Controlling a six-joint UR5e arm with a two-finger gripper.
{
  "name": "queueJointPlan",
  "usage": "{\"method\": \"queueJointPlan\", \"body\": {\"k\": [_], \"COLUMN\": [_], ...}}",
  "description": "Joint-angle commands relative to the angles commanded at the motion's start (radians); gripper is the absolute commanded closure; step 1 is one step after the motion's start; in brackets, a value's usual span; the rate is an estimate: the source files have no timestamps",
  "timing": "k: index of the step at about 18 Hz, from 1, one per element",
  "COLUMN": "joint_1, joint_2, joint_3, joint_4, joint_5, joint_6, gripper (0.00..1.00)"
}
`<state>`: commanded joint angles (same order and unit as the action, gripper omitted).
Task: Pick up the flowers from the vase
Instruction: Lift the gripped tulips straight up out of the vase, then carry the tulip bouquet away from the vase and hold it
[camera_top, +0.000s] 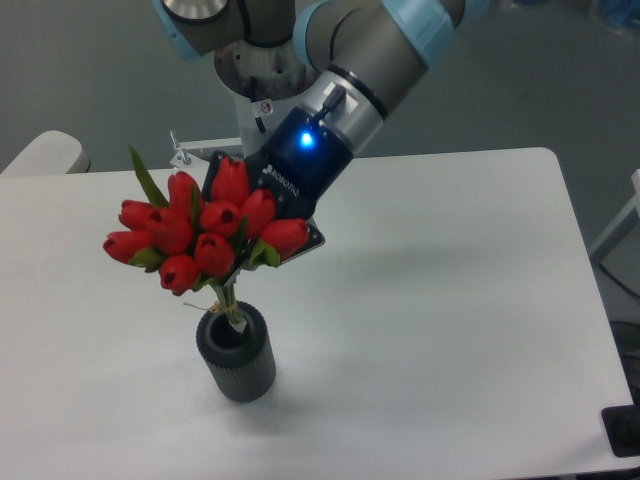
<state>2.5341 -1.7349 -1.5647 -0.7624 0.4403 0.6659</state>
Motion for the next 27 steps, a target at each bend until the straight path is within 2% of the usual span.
{"method": "queueJointPlan", "body": {"k": [5, 8, 12, 15, 19, 23, 27], "joint_1": [0.031, 0.055, 0.129, 0.179, 0.23, 0.235, 0.235], "joint_2": [-0.005, -0.052, -0.116, -0.158, -0.198, -0.206, -0.199], "joint_3": [0.046, 0.075, 0.104, 0.112, 0.155, 0.15, 0.144], "joint_4": [-0.003, -0.003, -0.002, -0.006, -0.005, -0.005, -0.006], "joint_5": [0.005, 0.014, 0.046, 0.074, 0.089, 0.098, 0.202], "joint_6": [-0.012, 0.003, 0.021, 0.09, 0.144, 0.208, 0.296], "gripper": [0.6, 0.6, 0.6, 0.6, 0.61, 0.63, 0.62]}}
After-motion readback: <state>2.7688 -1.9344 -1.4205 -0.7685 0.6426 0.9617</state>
